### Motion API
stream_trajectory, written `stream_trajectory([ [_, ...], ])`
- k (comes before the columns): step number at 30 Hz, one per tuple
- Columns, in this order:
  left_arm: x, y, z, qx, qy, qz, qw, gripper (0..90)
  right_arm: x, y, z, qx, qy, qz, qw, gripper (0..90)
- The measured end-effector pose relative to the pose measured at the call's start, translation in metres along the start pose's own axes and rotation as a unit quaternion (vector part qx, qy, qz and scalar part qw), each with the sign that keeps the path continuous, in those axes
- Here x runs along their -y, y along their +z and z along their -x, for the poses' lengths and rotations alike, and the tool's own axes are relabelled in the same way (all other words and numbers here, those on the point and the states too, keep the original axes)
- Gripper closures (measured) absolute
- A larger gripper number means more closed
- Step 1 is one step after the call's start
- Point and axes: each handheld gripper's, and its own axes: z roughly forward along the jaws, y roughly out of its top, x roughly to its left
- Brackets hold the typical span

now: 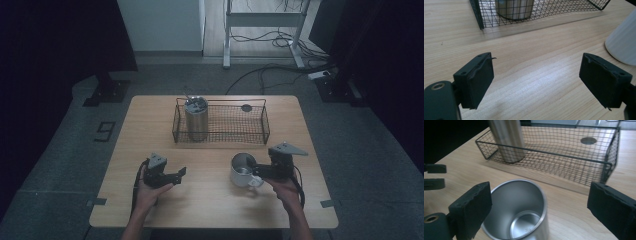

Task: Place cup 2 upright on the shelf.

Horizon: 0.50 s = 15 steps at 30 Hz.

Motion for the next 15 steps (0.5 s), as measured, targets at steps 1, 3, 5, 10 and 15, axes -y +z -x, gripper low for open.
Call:
stream_trajectory([
  [1, 0.0, 0.001, 0.001, 0.0, 0.001, 0.0, 1.0, 12.4, 0.0, 0.0, -0.002, -0.003, -0.001, 0.001, 1.0, 5.8],
  [3, 0.001, 0.002, 0.002, 0.003, 0.005, -0.005, 1.0, 12.4, 0.002, 0.002, -0.008, -0.01, -0.003, -0.002, 0.9999, 5.6],
  [5, 0.001, 0.003, 0.003, 0.003, 0.005, -0.007, 1.0, 12.4, 0.003, 0.002, -0.009, -0.01, -0.003, -0.004, 0.9999, 5.4],
  [10, 0.001, 0.004, 0.005, 0.02, 0.005, -0.011, 0.9997, 12.5, 0.011, 0.008, -0.013, -0.013, 0.001, -0.009, 0.9999, 5.1],
  [15, 0.002, 0.006, 0.007, 0.021, 0.012, -0.019, 0.9995, 12.4, 0.016, 0.014, -0.018, -0.007, -0.006, -0.013, 0.9999, 5.0],
])
